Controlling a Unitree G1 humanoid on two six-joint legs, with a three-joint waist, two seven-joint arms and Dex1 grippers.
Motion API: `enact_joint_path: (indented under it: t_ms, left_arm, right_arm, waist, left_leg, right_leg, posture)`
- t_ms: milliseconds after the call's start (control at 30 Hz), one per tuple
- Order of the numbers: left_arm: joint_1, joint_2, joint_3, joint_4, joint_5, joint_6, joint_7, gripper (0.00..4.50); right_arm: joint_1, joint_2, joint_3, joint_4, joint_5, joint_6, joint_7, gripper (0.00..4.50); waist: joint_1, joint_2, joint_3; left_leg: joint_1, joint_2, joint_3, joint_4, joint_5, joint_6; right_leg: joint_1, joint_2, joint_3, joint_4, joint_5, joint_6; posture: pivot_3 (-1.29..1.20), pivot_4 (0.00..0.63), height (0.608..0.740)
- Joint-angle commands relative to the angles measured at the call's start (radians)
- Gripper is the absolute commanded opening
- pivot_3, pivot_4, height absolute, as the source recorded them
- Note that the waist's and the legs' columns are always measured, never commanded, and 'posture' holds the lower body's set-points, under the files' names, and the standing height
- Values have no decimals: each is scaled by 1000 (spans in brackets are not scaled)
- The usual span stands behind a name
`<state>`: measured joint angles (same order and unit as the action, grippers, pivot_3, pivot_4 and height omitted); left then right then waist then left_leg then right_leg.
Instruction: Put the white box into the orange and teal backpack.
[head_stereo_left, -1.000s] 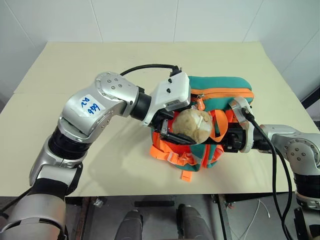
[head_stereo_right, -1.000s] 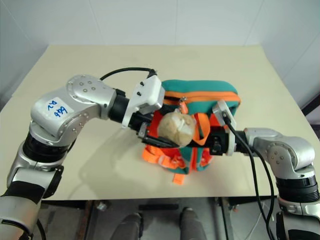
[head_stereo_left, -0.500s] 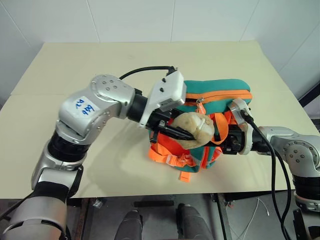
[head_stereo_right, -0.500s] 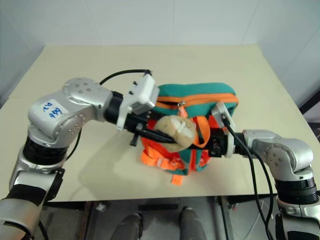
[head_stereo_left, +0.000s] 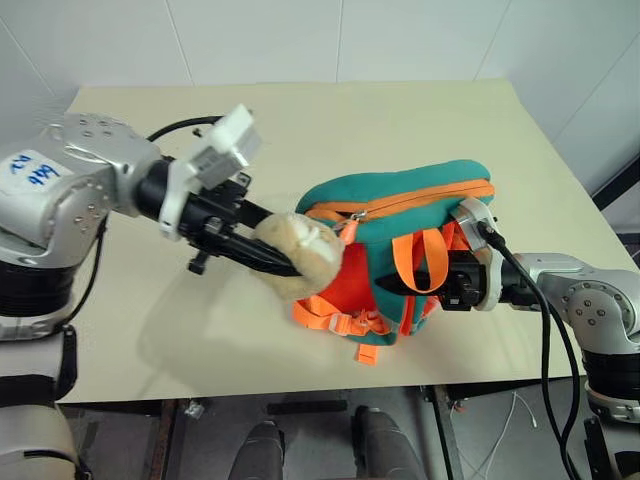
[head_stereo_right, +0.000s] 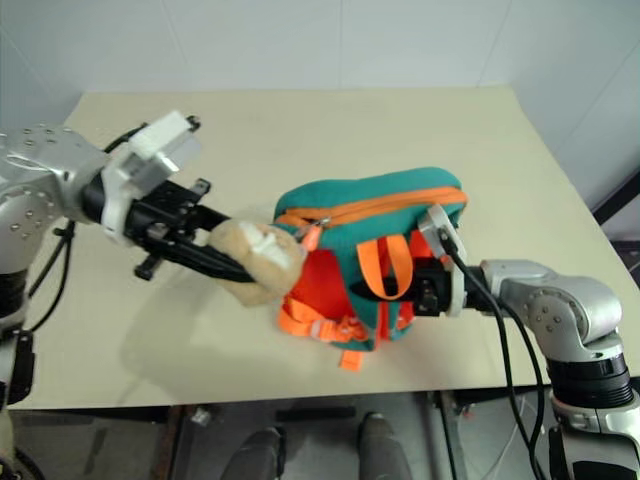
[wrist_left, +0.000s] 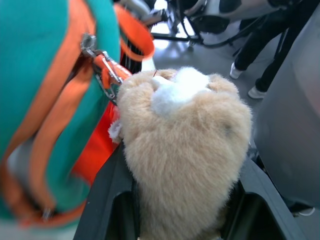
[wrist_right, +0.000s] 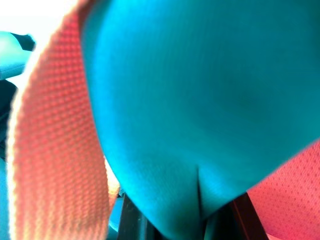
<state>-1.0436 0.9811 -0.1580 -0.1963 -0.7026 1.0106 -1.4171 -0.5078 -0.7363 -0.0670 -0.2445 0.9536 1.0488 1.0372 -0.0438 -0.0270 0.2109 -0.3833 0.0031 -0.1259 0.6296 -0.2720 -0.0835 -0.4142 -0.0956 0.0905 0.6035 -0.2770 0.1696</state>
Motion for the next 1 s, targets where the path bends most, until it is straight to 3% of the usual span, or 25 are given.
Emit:
enact_joint_path:
  t_ms: [33, 300, 633, 833, 1000]
  left_arm:
    - [-13, 37, 28, 63, 42, -40, -10, 1388]
    - [-5, 76, 43, 219, 112, -94, -3, 1388]
    - [176, 159, -20, 288, 227, -150, -19, 1388]
    - [283, 133, -17, 221, 199, -91, 12, 1388]
    - [349, 49, 6, 198, 180, -48, 91, 1388]
  right_arm:
    - [4, -2, -9, -16, 14, 5, -3, 98]
    - [6, 1, -9, -19, 23, 5, -10, 98]
    - [11, 5, -14, -29, 40, 10, -30, 98]
    - [15, 8, -13, -31, 46, 12, -38, 98]
    - [16, 16, -10, -33, 49, 9, -46, 98]
  waist:
    - [0, 0, 0]
    - [-7, 0, 0]
    - [-10, 0, 0]
    - [-13, 0, 0]
    - [-10, 0, 0]
  left_leg:
    - [0, 0, 0, 0, 0, 0]
    - [0, 0, 0, 0, 0, 0]
    - [0, 0, 0, 1, 0, 0]
    - [0, 1, 0, 0, 0, 0]
    - [0, 1, 0, 0, 0, 0]
  right_leg:
    - [0, 0, 0, 0, 0, 0]
    - [0, 0, 0, 1, 0, 0]
    - [-1, 0, 0, 4, -1, -1]
    - [-1, 0, 0, 4, -1, -1]
    - [-1, 0, 0, 5, -1, -1]
  posture:
    - [0, 150, 740]
    - [0, 150, 740]
    - [0, 150, 740]
    - [0, 150, 740]
    - [0, 150, 740]
